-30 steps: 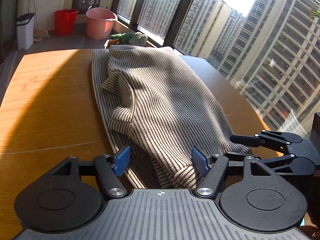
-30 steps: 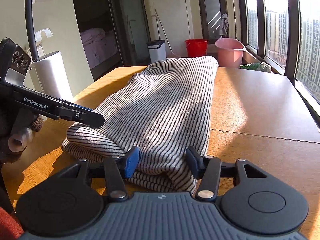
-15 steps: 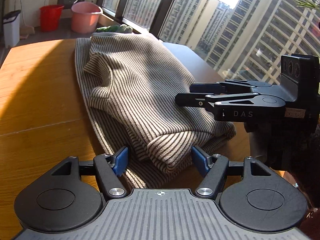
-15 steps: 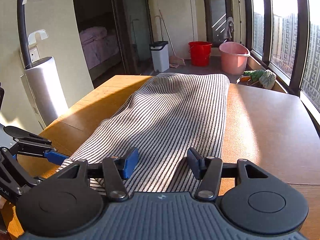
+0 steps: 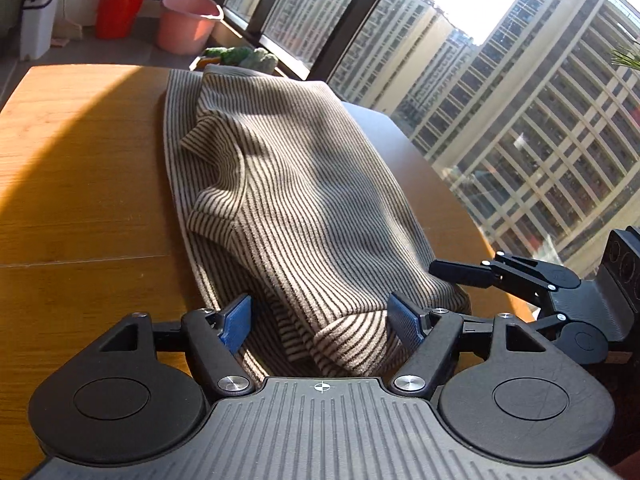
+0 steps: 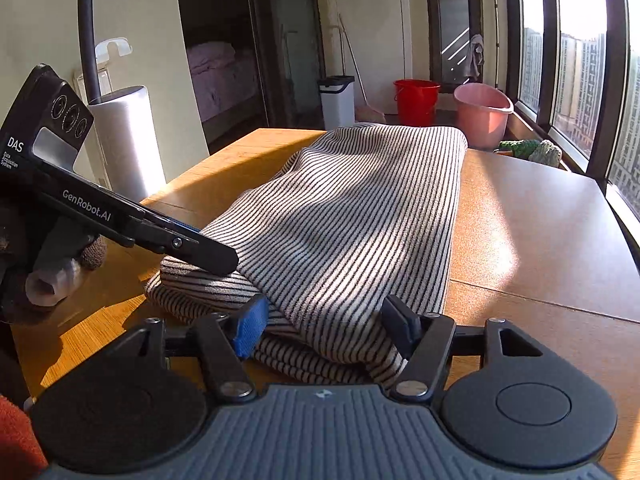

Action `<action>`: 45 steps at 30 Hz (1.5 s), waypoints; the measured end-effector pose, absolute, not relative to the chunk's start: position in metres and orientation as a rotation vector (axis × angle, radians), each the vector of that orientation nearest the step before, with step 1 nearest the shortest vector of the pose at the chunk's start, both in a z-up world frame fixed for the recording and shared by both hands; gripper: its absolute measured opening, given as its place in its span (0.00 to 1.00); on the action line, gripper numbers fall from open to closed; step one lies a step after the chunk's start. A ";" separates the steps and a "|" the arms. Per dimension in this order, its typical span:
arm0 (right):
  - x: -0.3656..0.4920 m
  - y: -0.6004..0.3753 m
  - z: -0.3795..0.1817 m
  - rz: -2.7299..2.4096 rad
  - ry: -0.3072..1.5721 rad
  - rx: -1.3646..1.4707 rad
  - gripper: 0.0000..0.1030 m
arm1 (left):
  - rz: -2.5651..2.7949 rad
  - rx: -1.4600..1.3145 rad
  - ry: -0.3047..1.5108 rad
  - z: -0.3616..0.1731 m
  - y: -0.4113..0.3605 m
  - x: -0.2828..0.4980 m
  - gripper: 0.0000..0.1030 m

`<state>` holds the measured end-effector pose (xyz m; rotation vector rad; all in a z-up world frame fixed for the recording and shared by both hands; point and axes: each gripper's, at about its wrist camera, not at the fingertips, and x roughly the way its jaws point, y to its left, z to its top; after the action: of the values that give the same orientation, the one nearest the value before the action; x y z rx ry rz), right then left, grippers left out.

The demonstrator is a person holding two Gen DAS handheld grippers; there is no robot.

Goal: Fold clothes

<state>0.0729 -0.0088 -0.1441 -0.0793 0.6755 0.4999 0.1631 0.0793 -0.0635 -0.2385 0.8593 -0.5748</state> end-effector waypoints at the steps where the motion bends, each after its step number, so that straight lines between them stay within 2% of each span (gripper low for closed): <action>1: 0.069 -0.007 -0.149 0.493 0.673 -0.099 0.65 | -0.571 -0.229 0.862 -0.064 0.077 0.164 0.76; 5: 0.067 0.000 -0.151 0.482 0.670 -0.151 0.70 | -0.574 -0.240 0.845 -0.056 0.078 0.165 0.76; 9: 0.074 -0.012 -0.134 0.499 0.650 -0.066 0.69 | -0.590 -0.276 0.824 -0.051 0.084 0.164 0.77; 14: 0.087 -0.032 -0.113 0.488 0.601 0.080 0.55 | -0.567 -0.252 0.868 -0.063 0.082 0.167 0.77; 18: 0.100 -0.041 -0.114 0.468 0.612 0.137 0.55 | -0.571 -0.228 0.868 -0.065 0.079 0.168 0.77; 21: 0.105 -0.030 -0.140 0.452 0.713 0.055 0.55 | -0.581 -0.265 0.855 -0.059 0.084 0.170 0.77; 24: 0.097 -0.024 -0.151 0.442 0.688 0.019 0.55 | -0.605 -0.308 0.827 -0.051 0.088 0.172 0.78; 33: 0.085 -0.021 -0.123 0.472 0.616 -0.022 0.55 | -0.591 -0.262 0.869 -0.069 0.078 0.177 0.80; 38: 0.089 -0.013 -0.141 0.471 0.668 -0.067 0.61 | -0.580 -0.246 0.868 -0.067 0.079 0.178 0.79; 45: 0.079 -0.018 -0.136 0.477 0.673 -0.044 0.62 | -0.618 -0.315 0.840 -0.059 0.086 0.173 0.81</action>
<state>0.0788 -0.0177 -0.1361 -0.0435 0.6734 0.4775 0.1734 0.0857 -0.0590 -0.3146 0.8401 -0.6176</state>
